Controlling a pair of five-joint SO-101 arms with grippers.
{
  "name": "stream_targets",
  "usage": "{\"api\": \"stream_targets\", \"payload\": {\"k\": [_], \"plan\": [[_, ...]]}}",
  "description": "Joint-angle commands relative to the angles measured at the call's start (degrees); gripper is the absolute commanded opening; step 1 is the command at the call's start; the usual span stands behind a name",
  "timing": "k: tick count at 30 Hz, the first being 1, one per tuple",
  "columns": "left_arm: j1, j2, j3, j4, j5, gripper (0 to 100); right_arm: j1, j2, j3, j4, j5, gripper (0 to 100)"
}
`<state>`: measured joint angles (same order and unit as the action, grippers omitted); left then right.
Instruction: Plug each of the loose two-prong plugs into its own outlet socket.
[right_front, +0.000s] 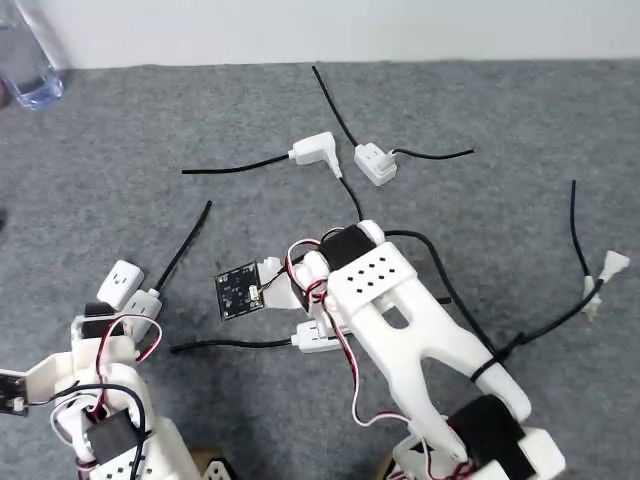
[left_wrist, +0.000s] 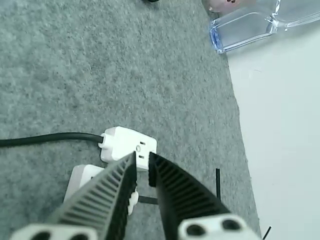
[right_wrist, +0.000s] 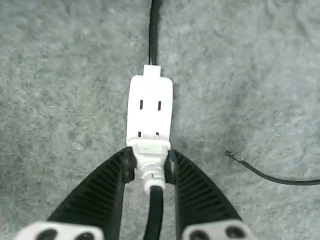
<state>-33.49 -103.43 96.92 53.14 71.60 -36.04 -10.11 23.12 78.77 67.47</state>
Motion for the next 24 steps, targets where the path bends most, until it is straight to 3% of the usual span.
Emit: {"api": "stream_targets", "payload": {"k": [1, 24], "plan": [[-0.44, -0.62, -0.4, 0.0, -0.53, 4, 0.75, -0.31, -0.26, -0.31, 0.7, 0.8], [-0.44, -0.62, -0.4, 0.0, -0.53, 4, 1.01, -0.22, 1.49, -1.71, 1.58, 0.8]]}}
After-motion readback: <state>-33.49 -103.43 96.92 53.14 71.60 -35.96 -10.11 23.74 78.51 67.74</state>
